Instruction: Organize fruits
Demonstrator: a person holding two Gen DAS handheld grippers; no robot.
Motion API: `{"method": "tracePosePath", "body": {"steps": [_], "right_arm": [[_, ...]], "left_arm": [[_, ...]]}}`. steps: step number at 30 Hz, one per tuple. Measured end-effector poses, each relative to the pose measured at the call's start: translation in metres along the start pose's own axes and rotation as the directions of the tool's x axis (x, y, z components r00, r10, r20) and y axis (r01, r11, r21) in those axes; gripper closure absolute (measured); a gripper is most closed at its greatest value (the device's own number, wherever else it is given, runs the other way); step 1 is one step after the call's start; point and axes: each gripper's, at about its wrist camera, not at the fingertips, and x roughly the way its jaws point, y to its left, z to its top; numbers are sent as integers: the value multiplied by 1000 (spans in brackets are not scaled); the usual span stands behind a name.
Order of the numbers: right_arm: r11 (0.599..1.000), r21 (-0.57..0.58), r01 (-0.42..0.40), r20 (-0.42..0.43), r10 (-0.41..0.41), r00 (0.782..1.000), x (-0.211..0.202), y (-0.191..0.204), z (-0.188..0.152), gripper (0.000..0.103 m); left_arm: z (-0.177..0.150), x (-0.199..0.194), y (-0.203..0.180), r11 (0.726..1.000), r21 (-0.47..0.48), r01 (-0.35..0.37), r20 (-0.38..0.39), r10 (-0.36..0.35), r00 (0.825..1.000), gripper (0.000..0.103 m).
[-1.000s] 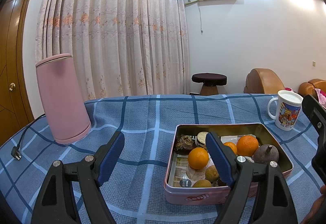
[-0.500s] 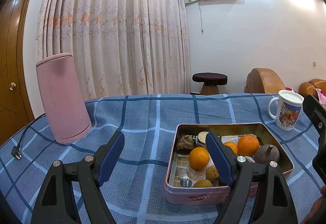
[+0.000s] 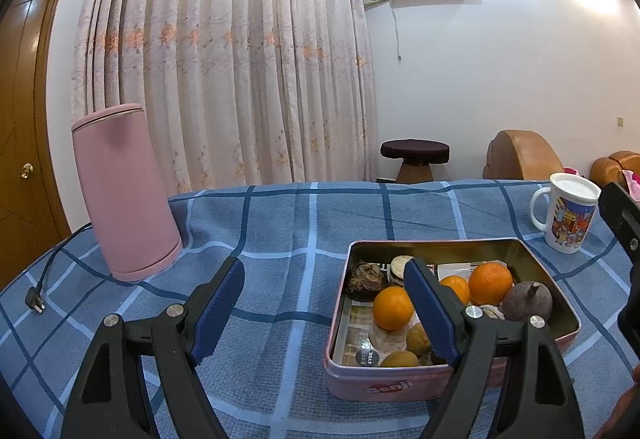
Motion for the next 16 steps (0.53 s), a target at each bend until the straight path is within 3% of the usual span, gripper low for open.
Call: {"method": "tracePosePath", "body": {"steps": [16], "right_arm": [[1000,8,20,-6,-20,1000,1,-2,-1,0]], "left_arm": [[0,-1,0,1000,-23,21,-1,-21,1000,20]]}}
